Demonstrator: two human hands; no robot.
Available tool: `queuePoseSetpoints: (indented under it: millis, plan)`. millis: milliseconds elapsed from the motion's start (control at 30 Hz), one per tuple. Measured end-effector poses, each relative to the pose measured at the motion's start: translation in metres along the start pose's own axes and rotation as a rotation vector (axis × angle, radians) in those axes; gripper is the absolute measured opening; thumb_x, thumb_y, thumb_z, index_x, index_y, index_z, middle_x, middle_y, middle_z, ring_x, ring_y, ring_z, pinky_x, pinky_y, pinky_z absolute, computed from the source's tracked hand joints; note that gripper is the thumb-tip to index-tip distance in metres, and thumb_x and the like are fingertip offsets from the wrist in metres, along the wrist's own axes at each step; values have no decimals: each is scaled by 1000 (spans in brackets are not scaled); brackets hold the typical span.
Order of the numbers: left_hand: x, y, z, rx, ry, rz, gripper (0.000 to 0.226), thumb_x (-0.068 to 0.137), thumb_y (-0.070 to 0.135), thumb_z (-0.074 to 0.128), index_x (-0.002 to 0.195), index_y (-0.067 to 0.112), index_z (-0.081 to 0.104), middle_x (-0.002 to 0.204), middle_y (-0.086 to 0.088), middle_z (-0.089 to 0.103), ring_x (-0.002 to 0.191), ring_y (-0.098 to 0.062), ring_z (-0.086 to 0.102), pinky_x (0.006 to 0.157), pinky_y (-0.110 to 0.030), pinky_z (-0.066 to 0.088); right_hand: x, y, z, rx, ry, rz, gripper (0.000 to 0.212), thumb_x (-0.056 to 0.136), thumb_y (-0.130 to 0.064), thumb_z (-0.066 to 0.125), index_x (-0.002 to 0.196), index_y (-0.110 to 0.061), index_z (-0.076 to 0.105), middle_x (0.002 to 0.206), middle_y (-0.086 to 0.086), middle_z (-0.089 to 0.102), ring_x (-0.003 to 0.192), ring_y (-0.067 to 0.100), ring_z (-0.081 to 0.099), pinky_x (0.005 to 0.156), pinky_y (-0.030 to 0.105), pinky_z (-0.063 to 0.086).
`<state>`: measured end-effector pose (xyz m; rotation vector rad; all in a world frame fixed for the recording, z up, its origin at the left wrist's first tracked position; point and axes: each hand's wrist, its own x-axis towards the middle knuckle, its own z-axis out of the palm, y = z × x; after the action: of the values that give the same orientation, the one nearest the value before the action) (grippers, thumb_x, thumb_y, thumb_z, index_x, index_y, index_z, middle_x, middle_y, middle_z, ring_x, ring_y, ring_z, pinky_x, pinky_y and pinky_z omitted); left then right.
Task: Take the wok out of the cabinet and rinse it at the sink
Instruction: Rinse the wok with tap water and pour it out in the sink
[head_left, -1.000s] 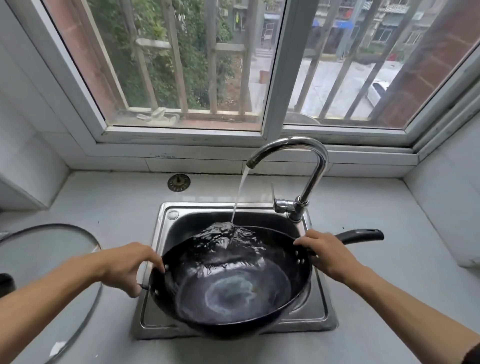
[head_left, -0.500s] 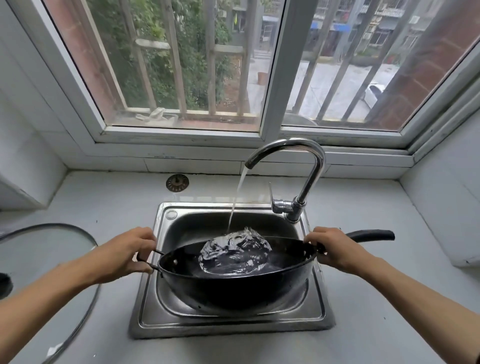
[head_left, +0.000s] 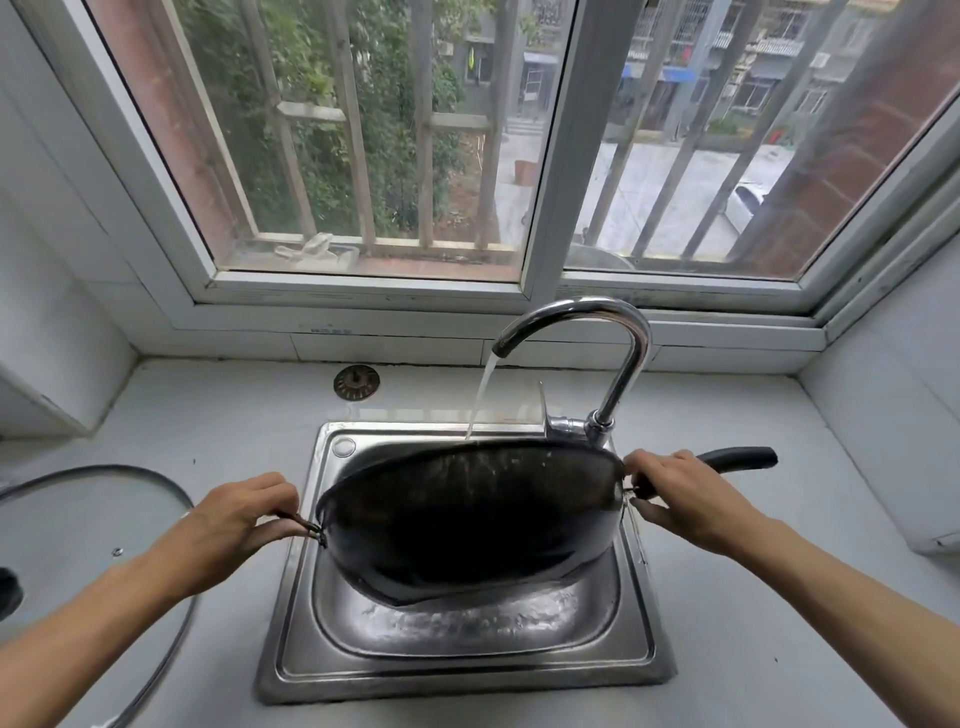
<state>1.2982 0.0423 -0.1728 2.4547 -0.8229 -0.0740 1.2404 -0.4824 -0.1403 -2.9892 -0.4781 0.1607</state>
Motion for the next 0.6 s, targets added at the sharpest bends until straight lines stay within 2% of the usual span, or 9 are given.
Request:
queuePoseSetpoints:
  millis: [67,167,233,300,367,500,600]
  plan:
    - [2,-2,4,-72,10,-48,43,80,60,54,72,19,60,71,9,56,65,-11,55,63,-32,47,2,1,4,27,-5,49,29,90,-32,64,109,-25,44,92,-7,63,83,21,55,88,37,44]
    - [6,-6,8,-165,55,-107,36,77,54,63,67,20,58,62,7,53,58,-7,46,58,-24,39,6,2,11,151,-39,157,42,89,-33,66,121,-29,38,99,-2,64,94,24,53,90,37,44]
    - [10,-11,10,-192,68,-143,31,80,43,75,65,23,55,57,8,50,54,-3,39,54,-21,35,9,1,16,180,-55,161,55,90,-33,65,133,-33,31,101,-2,64,96,23,53,91,37,44]
    - [13,-17,12,-204,64,-176,26,78,31,75,63,27,54,55,8,49,53,-2,36,52,-20,33,11,0,20,186,-58,149,64,90,-34,65,140,-39,25,100,-5,64,96,22,53,91,35,43]
    - [15,-25,14,-201,41,-207,23,76,31,73,64,26,55,57,3,53,53,-4,38,53,-23,35,14,0,24,171,-25,131,69,90,-34,65,142,-42,21,99,-7,64,95,21,52,90,33,41]
    - [17,-43,21,-187,-14,-283,23,78,23,78,66,24,59,65,-4,62,62,-22,53,62,-33,43,19,0,27,167,64,71,76,88,-31,69,142,-47,18,99,-8,64,93,20,53,83,27,33]
    - [22,-45,26,-189,-12,-289,22,78,23,78,67,25,59,66,-3,64,62,-20,54,62,-32,44,21,6,28,152,103,26,81,88,-29,70,144,-48,15,100,-6,63,93,22,54,86,28,37]
